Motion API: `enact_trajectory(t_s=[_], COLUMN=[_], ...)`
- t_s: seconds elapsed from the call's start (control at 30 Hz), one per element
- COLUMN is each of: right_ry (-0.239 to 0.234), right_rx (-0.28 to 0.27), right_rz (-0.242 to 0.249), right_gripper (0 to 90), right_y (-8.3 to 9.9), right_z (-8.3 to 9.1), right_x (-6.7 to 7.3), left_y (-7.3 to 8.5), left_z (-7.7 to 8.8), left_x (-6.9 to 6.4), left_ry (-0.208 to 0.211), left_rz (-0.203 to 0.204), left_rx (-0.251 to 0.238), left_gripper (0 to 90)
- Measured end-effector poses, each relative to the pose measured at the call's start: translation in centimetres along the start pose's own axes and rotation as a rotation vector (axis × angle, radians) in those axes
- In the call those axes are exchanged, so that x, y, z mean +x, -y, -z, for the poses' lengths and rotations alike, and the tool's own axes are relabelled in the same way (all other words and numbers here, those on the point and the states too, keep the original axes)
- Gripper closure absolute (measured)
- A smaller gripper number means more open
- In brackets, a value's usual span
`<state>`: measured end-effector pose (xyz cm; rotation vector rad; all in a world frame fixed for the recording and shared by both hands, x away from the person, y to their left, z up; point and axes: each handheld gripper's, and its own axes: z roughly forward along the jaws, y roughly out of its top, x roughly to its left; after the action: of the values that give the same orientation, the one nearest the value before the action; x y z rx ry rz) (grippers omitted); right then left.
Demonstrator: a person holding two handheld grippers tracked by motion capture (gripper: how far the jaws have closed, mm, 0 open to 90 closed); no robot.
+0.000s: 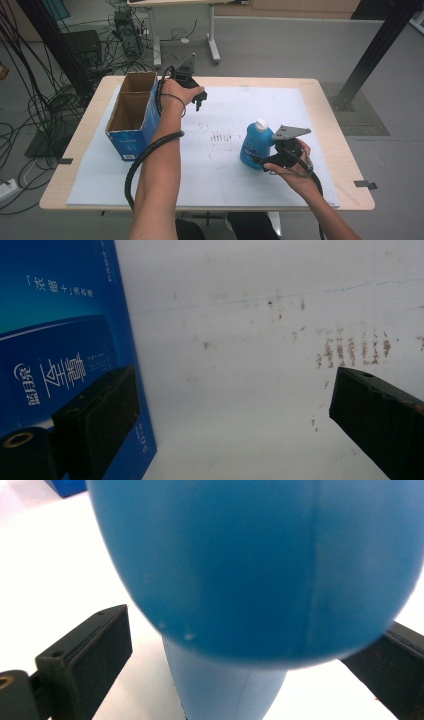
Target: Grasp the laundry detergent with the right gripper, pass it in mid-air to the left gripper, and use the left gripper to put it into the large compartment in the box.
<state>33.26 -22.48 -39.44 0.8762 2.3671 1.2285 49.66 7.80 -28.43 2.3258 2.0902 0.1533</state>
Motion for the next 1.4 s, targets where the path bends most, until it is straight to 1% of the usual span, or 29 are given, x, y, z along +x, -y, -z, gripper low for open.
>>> enact_trajectory(t_s=[0.5,0.9,1.17,1.4], right_ry=[0.004,0.006,-0.001,-0.022], right_rx=[-0.004,-0.005,-0.018,-0.031], right_rz=[0.001,0.0,0.003,0.004], right_gripper=[2.2,3.0,7.9,13.4], right_y=[-0.13,-0.05,-0.08,-0.13], right_z=[-0.03,-0.06,-0.16,-0.38], right_x=[0.01,0.06,0.14,0.09], left_y=[-0.05,-0.09,-0.09,-0.06], left_z=[0.16,0.1,0.04,0.01], left_x=[0.13,0.0,-0.02,0.06], left_ry=[0.002,0.0,-0.002,-0.003], left_rz=[0.007,0.002,0.001,0.003], left_rx=[-0.005,-0.002,0.0,0.0], left_gripper=[6.5,6.6,6.6,6.6])
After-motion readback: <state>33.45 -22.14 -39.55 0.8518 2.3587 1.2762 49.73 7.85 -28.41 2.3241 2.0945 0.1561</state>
